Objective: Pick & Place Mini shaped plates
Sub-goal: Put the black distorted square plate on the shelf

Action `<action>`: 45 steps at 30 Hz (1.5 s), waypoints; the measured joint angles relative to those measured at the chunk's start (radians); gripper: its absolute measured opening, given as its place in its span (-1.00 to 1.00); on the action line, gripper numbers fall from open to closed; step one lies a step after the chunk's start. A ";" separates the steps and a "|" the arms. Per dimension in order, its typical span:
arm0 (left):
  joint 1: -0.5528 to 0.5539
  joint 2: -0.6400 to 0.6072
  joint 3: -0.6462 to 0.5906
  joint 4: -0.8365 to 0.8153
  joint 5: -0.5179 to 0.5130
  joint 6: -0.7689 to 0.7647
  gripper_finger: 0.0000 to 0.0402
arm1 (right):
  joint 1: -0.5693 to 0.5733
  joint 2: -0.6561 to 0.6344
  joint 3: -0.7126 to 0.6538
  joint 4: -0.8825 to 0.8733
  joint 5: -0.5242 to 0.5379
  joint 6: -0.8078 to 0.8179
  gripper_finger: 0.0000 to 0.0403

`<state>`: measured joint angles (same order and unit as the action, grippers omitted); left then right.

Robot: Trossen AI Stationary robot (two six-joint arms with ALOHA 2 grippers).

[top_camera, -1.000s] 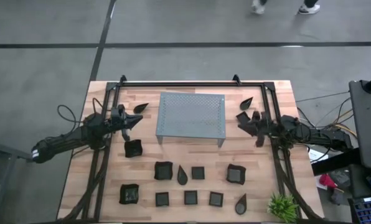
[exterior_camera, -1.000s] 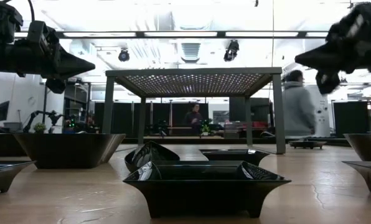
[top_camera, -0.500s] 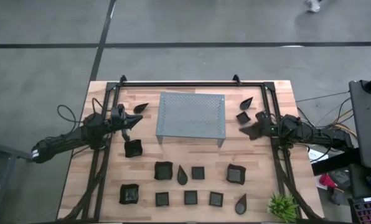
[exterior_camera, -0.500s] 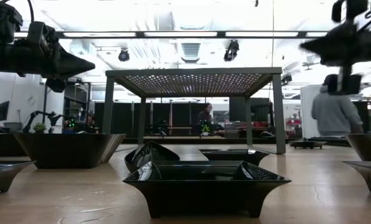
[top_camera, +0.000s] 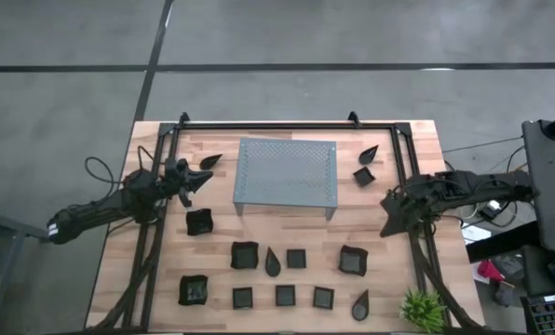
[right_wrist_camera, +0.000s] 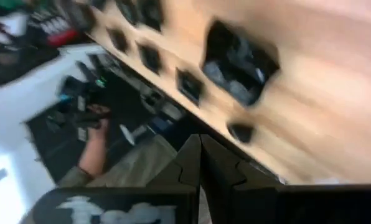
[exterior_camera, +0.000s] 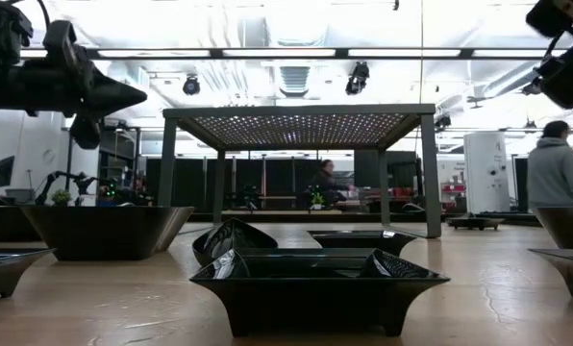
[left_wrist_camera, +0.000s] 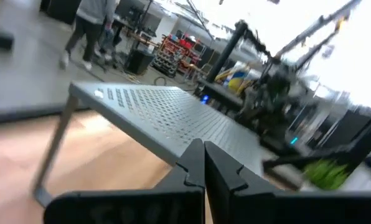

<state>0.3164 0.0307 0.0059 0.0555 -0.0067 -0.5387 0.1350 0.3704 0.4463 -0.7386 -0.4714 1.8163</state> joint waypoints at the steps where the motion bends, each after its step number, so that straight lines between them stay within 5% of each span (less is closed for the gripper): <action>1: 0.000 0.000 0.000 0.000 0.000 -0.057 -1.00 | 0.017 0.029 0.016 0.001 -0.003 0.027 -0.96; 7: 0.000 0.000 0.000 0.002 -0.009 -0.243 -1.00 | 0.100 0.223 0.034 0.061 -0.018 0.115 -0.88; 15: 0.000 0.000 0.000 0.062 -0.011 -0.353 -1.00 | 0.221 0.484 0.036 0.211 -0.026 0.117 -0.38; 20: 0.000 0.000 0.000 0.085 -0.011 -0.359 -1.00 | 0.239 0.612 0.036 0.219 0.069 0.138 -0.26; 31: 0.000 0.000 0.005 0.102 -0.012 -0.360 -1.00 | 0.245 0.787 0.036 0.298 0.101 0.099 -0.36; 45: 0.000 0.000 0.012 0.102 -0.012 -0.360 -1.00 | 0.245 0.831 0.036 0.297 0.108 0.063 -0.59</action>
<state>0.3162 0.0307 0.0181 0.1574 -0.0189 -0.8982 0.3805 1.2015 0.4824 -0.4418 -0.3635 1.8792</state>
